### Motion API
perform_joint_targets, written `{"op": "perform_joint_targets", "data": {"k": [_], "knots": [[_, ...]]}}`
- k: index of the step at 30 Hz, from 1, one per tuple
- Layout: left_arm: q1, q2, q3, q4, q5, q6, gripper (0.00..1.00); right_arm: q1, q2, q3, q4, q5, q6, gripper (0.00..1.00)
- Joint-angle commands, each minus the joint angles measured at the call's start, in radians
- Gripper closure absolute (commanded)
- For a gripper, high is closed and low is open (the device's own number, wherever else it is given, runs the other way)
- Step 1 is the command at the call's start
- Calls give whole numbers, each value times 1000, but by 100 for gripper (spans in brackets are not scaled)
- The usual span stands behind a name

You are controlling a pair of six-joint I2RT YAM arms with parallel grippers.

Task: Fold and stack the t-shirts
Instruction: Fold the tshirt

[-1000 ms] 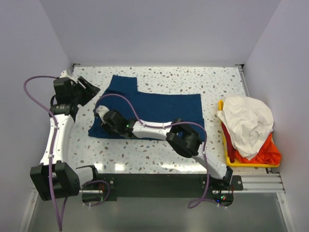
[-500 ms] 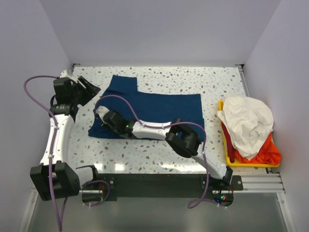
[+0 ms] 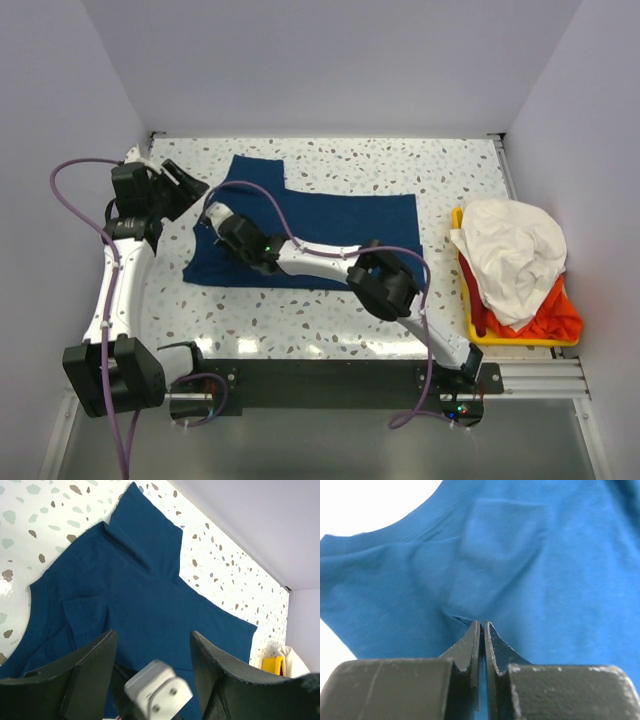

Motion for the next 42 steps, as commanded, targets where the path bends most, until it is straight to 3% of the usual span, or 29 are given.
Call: {"op": "perform_joint_targets", "data": {"k": [1,9,20,42], "knots": [[8,-12,-12,38,14,23,35,-46,-43,53,9,16,49,99],[6,4,-24,44,17,23,35,-145,-102,-23,35,-1,178,99],[6,21,-42,59,28,22,35,-201,-165,-129,58,91,298,100],[6,21,-87,79,25,23,34,-257,-187,-189,74,102,374,97]]}}
